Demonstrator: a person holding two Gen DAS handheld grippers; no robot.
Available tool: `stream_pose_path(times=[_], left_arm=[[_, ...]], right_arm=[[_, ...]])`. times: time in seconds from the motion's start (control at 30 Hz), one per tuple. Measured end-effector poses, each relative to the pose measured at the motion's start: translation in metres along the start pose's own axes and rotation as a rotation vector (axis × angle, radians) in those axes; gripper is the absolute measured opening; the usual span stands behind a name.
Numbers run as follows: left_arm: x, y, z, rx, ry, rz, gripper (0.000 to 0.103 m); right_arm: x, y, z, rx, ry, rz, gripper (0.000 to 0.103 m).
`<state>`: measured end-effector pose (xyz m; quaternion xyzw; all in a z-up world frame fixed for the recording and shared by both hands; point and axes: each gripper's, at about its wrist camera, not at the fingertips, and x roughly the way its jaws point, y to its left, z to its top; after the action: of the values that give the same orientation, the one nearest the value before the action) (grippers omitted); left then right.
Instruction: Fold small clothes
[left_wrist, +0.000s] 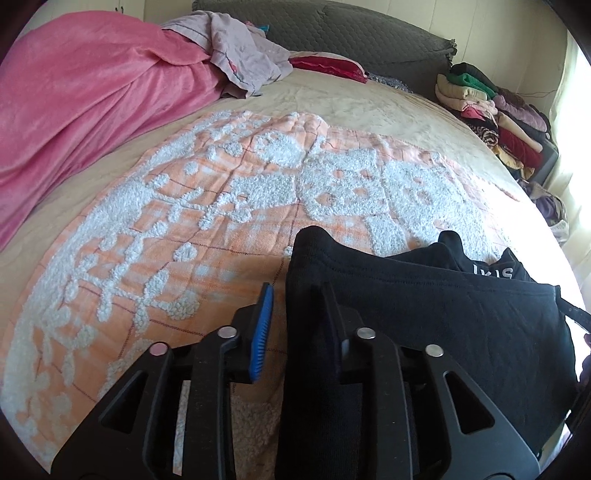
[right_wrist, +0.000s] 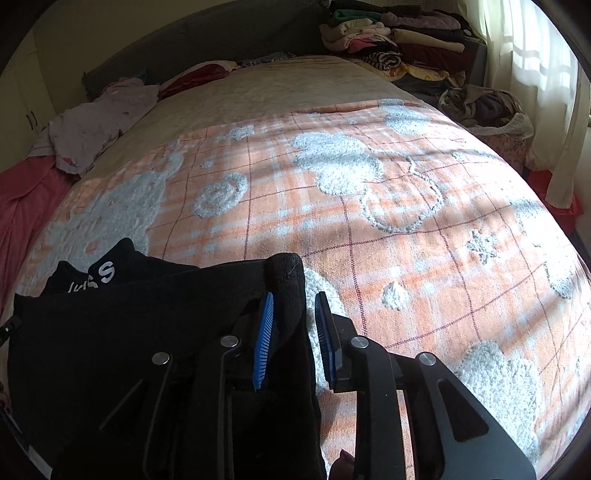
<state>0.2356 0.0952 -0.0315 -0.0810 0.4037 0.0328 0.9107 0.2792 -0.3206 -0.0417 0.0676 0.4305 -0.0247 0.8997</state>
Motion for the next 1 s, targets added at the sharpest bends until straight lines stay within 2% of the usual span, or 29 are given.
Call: stream_pose_path(times=[0.07,0.2,0.4,0.53,0.67,0.87,1.0], left_arm=[[-0.006,-0.001,0.002,0.004,-0.008,0.002,0.033],[-0.016,-0.001,0.006,-0.006,-0.01,-0.004,0.053],[-0.037,0.005,0.011,-0.048,-0.035,-0.024,0.068],[-0.045,0.006,0.009,-0.051,-0.034,-0.003,0.069],[-0.053,0.005,0.002,-0.066,-0.025,-0.012,0.071],[-0.068,-0.006,-0.02,-0.031,0.003,-0.016,0.071],[-0.087,-0.005,-0.021,-0.052,-0.023,-0.019,0.072]], right_arm=[[-0.007,0.0,-0.004,-0.023,-0.004,-0.017,0.043],[-0.024,-0.009,-0.013,-0.016,-0.017,0.013,0.048],[-0.046,-0.02,-0.032,0.022,-0.02,0.075,0.055],[-0.06,-0.022,-0.043,0.033,-0.023,0.098,0.055],[-0.073,-0.021,-0.049,0.044,-0.027,0.12,0.055],[-0.089,-0.016,-0.058,0.046,-0.02,0.132,0.057],[-0.098,-0.017,-0.065,0.069,-0.012,0.137,0.058]])
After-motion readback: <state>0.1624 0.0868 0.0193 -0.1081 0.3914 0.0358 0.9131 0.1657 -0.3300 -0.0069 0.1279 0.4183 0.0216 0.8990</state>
